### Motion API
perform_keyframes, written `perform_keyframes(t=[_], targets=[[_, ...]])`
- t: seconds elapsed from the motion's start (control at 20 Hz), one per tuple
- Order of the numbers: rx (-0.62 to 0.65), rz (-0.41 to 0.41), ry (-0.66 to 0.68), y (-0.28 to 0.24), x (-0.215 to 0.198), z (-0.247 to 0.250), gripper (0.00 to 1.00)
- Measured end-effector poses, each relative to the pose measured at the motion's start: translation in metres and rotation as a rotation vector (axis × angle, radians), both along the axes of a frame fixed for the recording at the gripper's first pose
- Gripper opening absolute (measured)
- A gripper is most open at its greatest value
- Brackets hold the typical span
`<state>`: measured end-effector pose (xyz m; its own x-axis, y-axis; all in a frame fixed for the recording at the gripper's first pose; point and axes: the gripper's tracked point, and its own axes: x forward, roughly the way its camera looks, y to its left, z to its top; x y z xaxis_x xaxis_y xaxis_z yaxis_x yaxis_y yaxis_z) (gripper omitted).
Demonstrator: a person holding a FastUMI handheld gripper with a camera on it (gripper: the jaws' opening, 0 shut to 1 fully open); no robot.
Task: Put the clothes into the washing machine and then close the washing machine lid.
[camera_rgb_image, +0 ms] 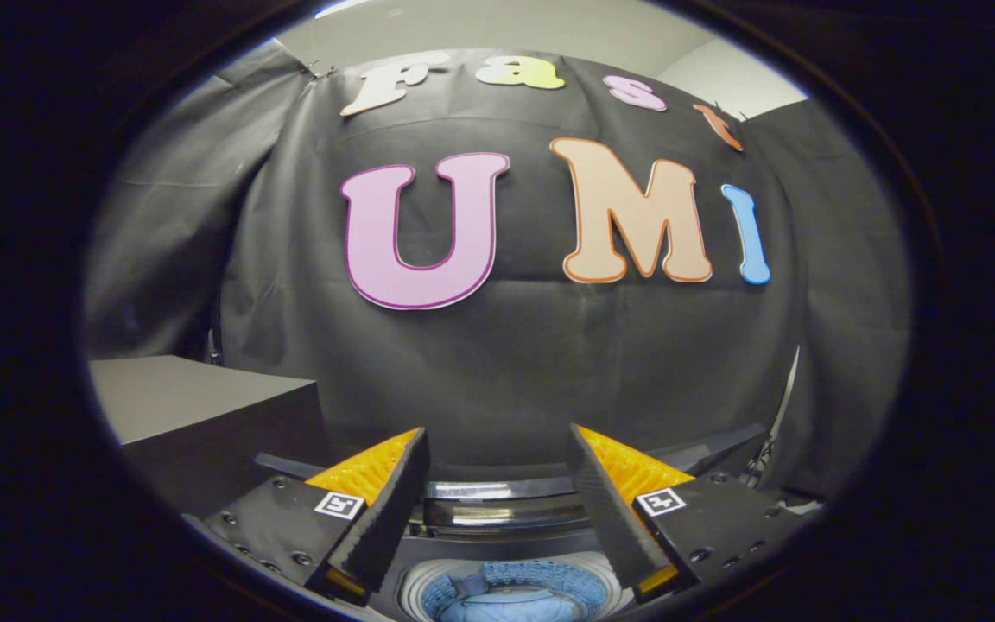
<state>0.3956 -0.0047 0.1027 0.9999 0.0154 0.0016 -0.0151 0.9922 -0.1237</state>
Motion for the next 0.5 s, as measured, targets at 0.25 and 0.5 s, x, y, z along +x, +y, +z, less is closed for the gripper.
perform_keyframes(t=[0.25, 0.5], targets=[[-0.002, 0.009, -0.009, 0.0002, -0.0033, -0.0018, 0.99], [0.001, 0.01, -0.009, -0.0008, -0.0073, -0.0033, 0.99]])
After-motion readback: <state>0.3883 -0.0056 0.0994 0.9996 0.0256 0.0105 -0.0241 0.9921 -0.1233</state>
